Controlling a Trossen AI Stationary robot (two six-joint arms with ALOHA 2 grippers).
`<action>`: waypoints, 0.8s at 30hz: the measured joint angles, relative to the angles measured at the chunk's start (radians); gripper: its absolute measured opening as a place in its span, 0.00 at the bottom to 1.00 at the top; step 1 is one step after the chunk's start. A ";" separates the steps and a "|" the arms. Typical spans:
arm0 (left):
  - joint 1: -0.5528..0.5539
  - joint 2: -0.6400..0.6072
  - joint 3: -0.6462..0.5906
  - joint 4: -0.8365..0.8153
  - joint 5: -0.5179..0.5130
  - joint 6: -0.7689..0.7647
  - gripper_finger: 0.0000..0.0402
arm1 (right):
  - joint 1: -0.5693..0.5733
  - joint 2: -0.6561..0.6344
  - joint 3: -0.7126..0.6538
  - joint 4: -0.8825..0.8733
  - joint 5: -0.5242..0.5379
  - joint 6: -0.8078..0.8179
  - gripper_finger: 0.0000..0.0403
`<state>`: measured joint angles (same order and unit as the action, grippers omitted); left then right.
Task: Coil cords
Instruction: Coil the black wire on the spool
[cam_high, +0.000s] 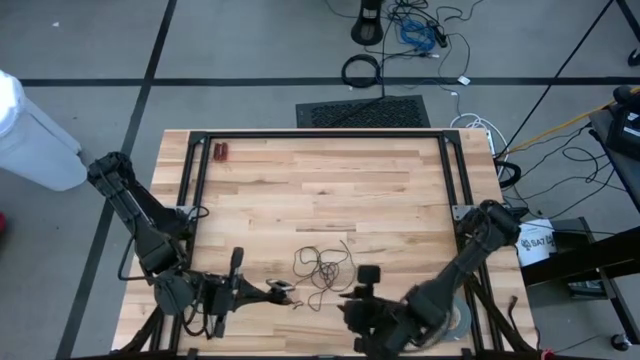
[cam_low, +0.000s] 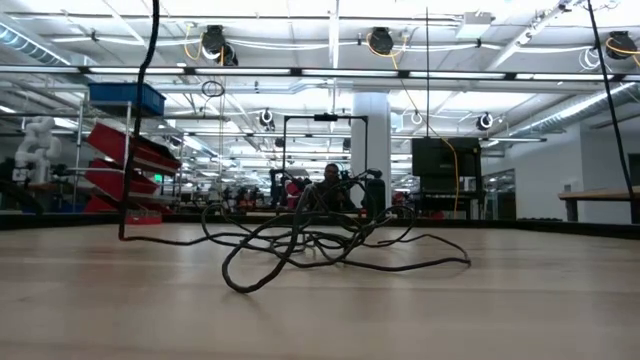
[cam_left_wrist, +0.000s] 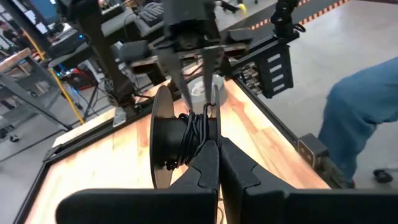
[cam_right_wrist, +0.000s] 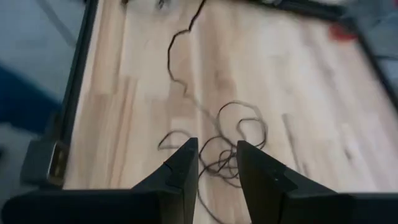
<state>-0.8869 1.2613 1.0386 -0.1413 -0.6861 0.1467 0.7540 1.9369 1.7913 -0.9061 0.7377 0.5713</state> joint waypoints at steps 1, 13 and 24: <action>0.004 0.000 0.000 0.000 0.000 0.000 0.00 | 0.014 -0.001 -0.029 0.025 0.042 0.026 0.24; 0.013 0.000 0.000 0.011 -0.001 -0.017 0.00 | 0.005 0.002 -0.374 0.727 0.042 -0.135 0.24; -0.002 0.000 0.000 0.039 -0.001 -0.061 0.00 | -0.141 -0.154 -0.728 1.124 -0.162 -0.246 0.24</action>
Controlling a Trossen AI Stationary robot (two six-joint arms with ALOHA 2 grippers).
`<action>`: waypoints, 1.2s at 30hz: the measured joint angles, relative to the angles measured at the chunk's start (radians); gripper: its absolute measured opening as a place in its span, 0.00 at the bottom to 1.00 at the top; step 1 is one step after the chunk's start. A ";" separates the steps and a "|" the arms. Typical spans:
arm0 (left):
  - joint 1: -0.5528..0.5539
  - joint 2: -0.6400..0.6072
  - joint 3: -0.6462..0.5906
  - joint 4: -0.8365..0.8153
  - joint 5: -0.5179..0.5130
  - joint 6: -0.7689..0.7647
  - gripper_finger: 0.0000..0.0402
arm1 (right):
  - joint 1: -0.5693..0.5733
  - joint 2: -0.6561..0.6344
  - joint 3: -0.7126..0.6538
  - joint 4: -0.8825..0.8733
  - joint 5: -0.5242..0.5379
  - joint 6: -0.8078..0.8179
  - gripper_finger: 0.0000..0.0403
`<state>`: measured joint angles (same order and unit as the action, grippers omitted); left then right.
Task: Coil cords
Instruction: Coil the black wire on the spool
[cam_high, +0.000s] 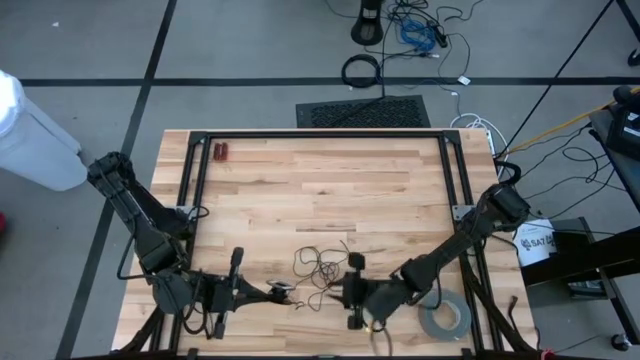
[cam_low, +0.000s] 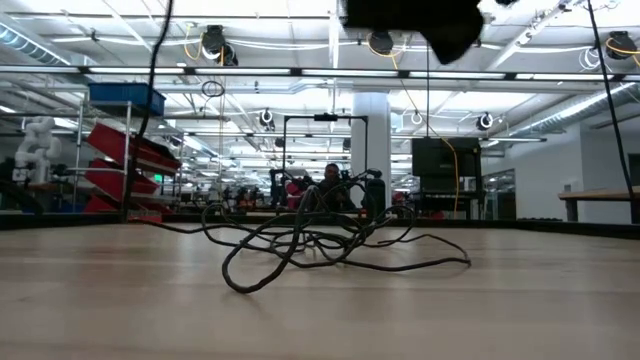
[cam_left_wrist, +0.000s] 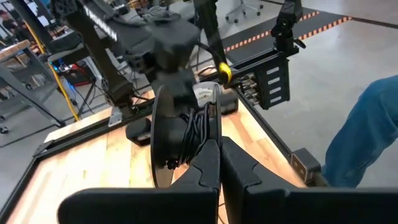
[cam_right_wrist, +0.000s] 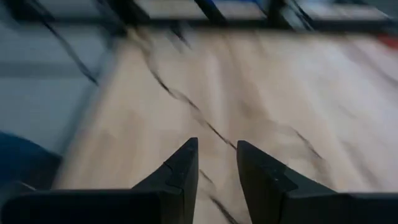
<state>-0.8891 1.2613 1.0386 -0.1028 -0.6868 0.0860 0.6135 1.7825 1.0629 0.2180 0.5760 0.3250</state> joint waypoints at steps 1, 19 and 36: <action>-0.003 0.000 0.000 0.000 0.000 0.000 0.00 | -0.004 -0.002 -0.036 0.130 -0.042 -0.031 0.24; -0.001 0.005 0.000 0.007 -0.064 0.037 0.00 | -0.078 0.239 0.082 0.621 -0.153 -0.203 0.41; -0.003 0.005 0.000 0.003 -0.083 0.051 0.00 | -0.092 0.251 0.084 0.629 -0.190 -0.309 0.05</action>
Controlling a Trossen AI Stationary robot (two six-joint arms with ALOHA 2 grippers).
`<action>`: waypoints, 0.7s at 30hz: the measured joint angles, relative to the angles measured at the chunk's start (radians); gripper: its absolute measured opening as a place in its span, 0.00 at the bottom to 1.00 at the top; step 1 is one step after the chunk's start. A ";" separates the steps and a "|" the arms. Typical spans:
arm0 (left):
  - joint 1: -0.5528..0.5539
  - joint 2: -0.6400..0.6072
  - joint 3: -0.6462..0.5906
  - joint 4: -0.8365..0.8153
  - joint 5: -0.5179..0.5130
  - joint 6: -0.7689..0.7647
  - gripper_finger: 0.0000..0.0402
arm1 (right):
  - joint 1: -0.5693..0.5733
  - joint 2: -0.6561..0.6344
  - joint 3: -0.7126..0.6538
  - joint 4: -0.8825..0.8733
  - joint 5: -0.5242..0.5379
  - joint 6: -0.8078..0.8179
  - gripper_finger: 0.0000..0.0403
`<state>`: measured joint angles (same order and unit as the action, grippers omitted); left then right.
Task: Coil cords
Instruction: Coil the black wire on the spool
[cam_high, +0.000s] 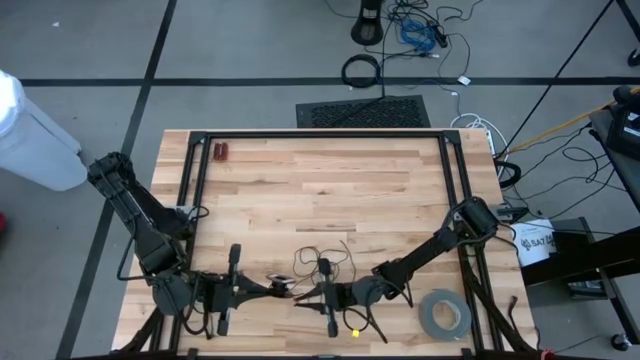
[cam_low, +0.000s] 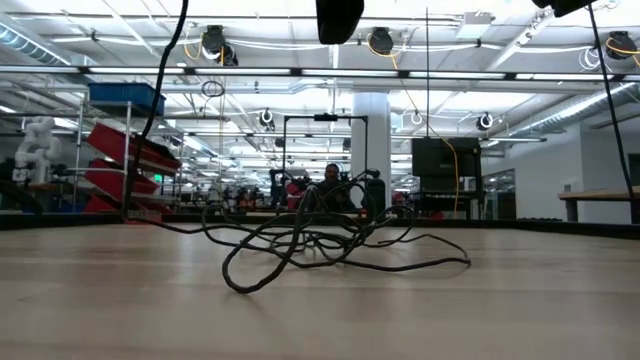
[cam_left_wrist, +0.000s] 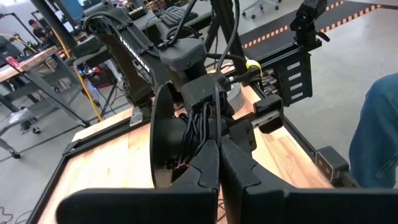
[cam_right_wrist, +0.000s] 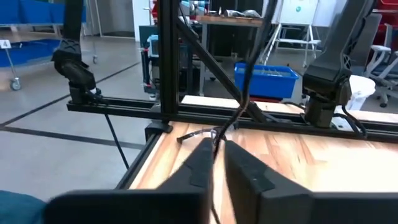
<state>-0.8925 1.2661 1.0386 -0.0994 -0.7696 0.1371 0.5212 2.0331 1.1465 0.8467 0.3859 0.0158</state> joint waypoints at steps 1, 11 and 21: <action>0.000 0.000 0.000 0.000 0.000 0.000 0.00 | -0.002 0.000 0.000 -0.001 0.000 0.000 0.03; 0.000 0.000 0.000 0.000 0.000 0.000 0.00 | -0.014 -0.012 0.000 -0.041 0.005 0.026 0.00; 0.000 0.000 0.000 -0.019 -0.072 -0.025 0.00 | 0.027 -0.019 0.000 -0.097 0.088 0.122 0.00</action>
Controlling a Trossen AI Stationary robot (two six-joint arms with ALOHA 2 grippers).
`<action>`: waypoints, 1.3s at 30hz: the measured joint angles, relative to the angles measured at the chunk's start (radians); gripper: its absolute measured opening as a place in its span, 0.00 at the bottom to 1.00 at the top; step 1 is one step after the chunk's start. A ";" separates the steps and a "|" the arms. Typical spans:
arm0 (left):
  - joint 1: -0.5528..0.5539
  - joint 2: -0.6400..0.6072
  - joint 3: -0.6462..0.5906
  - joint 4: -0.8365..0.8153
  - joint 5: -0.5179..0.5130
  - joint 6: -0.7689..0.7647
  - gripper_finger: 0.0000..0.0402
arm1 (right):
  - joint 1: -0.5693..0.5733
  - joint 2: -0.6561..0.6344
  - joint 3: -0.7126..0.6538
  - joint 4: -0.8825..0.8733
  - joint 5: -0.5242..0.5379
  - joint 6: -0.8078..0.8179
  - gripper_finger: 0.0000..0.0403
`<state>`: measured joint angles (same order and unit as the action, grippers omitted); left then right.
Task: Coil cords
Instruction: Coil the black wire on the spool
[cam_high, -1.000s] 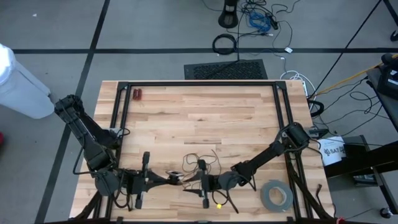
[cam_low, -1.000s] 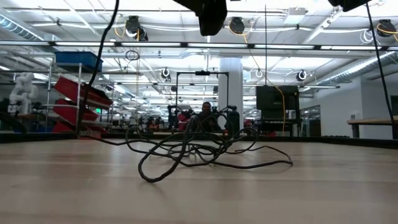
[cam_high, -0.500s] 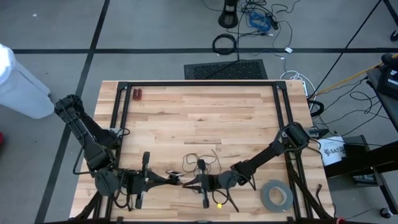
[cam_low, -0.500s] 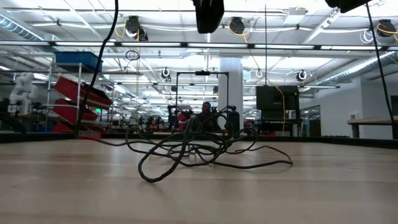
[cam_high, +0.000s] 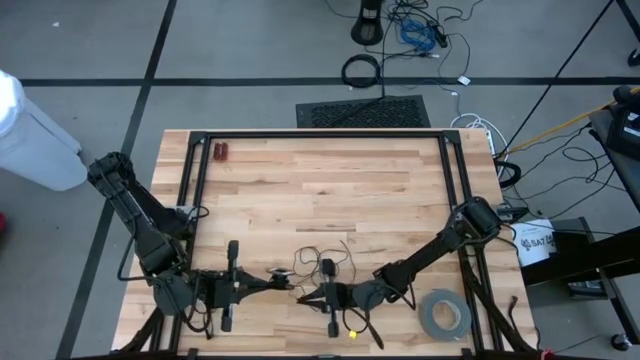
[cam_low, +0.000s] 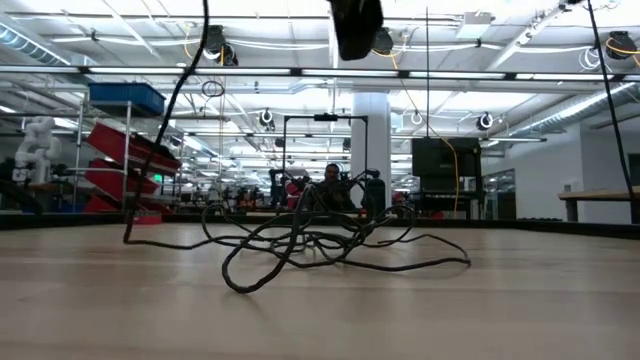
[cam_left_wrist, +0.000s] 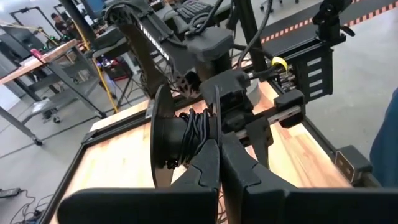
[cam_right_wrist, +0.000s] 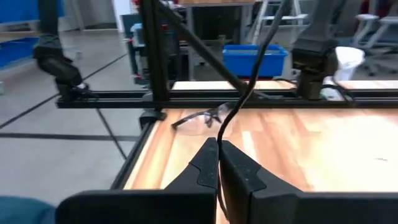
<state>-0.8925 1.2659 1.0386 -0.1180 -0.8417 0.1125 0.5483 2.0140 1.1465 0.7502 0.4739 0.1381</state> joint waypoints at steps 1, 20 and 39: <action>0.000 0.000 0.000 0.001 0.000 -0.001 0.00 | 0.004 0.000 0.000 0.002 0.023 -0.002 0.00; -0.027 0.000 0.000 0.049 0.079 -0.001 0.00 | 0.003 -0.106 0.009 -0.296 -0.002 0.054 0.05; 0.009 0.000 -0.073 0.170 0.106 0.081 0.00 | 0.031 -0.136 0.010 -0.228 -0.057 0.133 0.22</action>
<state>-0.8838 1.2655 0.9661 0.0519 -0.7362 0.1938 0.5789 1.8777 1.1564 0.5222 0.4173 0.2710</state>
